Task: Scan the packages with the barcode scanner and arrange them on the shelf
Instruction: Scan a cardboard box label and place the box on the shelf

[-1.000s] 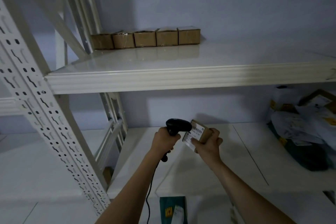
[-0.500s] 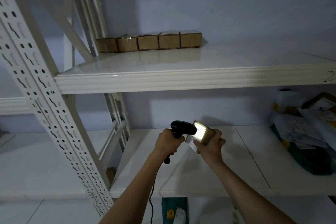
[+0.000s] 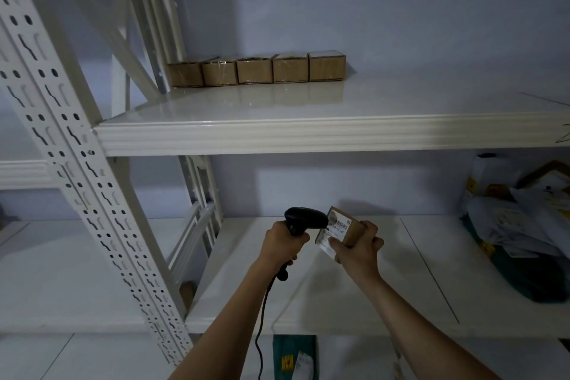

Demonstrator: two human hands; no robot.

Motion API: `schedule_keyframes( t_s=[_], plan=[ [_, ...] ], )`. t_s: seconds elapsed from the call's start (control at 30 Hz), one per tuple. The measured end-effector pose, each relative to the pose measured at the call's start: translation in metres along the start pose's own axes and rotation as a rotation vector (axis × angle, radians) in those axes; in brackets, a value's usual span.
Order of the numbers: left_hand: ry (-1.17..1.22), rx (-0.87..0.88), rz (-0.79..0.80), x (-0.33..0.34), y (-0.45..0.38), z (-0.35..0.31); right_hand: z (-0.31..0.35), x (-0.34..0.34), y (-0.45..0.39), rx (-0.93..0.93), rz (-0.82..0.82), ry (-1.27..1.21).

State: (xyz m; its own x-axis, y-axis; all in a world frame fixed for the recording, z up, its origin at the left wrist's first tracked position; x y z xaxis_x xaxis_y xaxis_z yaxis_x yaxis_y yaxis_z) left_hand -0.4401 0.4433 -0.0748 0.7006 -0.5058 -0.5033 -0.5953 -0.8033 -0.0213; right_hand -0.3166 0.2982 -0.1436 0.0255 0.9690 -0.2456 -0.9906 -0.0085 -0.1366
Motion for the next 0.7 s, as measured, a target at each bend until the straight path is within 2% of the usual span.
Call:
schedule_keyframes(
  t_s=[0.7],
  plan=[
    [-0.042, 0.011, -0.011, 0.001, -0.012, 0.003, 0.003, 0.006, -0.001, 0.026, -0.010, 0.052]
  ],
)
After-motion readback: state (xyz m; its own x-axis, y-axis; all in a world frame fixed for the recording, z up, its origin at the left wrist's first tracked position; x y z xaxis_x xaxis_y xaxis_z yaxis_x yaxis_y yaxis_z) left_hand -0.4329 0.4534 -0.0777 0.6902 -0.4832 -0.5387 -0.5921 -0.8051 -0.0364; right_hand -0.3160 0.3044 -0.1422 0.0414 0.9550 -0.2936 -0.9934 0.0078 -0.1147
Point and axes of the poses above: each hand's wrist, its own y-axis away from the middle knuckle, its own x-axis out of the palm, z = x × y, the point moved 3 cm from there along -y, towards the middle knuckle, and after that the axes turned 15 degrees about -z, right-handed, at the moved point
